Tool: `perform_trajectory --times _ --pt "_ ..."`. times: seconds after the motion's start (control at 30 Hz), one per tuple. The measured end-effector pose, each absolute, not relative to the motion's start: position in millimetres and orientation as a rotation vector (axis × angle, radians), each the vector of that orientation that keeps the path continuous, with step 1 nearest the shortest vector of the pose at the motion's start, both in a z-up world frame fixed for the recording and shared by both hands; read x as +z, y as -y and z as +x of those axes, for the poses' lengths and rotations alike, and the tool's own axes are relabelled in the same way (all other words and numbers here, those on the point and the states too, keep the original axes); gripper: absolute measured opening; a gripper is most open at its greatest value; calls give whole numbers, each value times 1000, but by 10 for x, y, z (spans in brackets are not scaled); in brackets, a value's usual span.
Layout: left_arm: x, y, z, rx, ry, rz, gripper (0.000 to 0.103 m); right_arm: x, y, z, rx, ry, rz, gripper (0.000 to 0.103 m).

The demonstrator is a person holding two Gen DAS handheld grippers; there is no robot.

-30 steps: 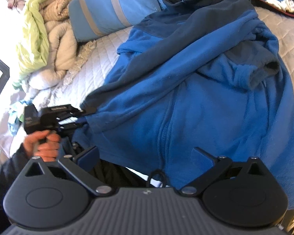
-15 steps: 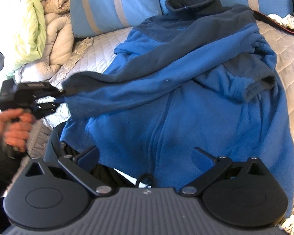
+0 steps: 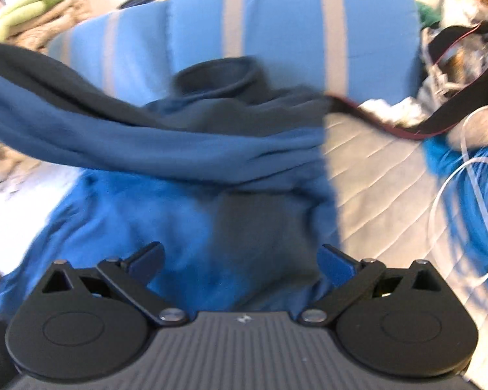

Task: Fold clothes
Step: 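Grasp the navy sleeve cuff with the left gripper and lift it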

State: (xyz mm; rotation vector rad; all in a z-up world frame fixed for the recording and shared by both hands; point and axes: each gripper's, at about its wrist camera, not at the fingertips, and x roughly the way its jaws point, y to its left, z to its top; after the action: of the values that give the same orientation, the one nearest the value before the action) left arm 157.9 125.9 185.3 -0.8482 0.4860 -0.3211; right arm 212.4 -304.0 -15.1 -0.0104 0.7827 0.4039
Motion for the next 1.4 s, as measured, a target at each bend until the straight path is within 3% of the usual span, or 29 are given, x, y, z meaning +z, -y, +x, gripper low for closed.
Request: perform_trajectory --times 0.23,0.33,0.47,0.53,0.57,0.87,1.0,1.03,1.07,1.13,1.2,1.4 --pt "2146 -1124 1951 -334 -427 -826 12 -479 3093 2778 354 -671 -208 102" --pt "2214 -1096 2094 -329 -419 -824 12 -644 3008 2873 351 -623 -353 94" --pt "2230 -1159 2235 -315 -412 -840 12 -813 2810 2908 370 -579 -567 66" --pt "2220 -1226 2310 -299 -414 -860 12 -886 2735 2906 387 -557 -641 41" --pt "2215 -1260 2351 -290 -416 -870 12 -917 2713 2896 392 -541 -668 19" --pt "2084 -1667 2721 -162 -453 -944 11 -1223 3095 2686 386 -377 -728 8" --pt "1941 -1684 2762 -147 -486 -958 12 -1289 3123 2681 406 -410 -698 9" --pt "1944 -1670 2746 -156 -485 -951 12 -1273 3117 2695 405 -420 -686 14" --pt "1956 -1653 2725 -168 -482 -943 12 -1237 3108 2706 401 -429 -674 33" --pt "2003 -1626 2684 -187 -475 -930 12 -1158 3092 2720 395 -446 -652 48" --pt "2053 -1593 2654 -203 -471 -922 12 -1054 3093 2703 409 -439 -617 72" --pt "2145 -1517 2582 -242 -460 -918 12 -948 2825 2783 426 -418 -723 77"
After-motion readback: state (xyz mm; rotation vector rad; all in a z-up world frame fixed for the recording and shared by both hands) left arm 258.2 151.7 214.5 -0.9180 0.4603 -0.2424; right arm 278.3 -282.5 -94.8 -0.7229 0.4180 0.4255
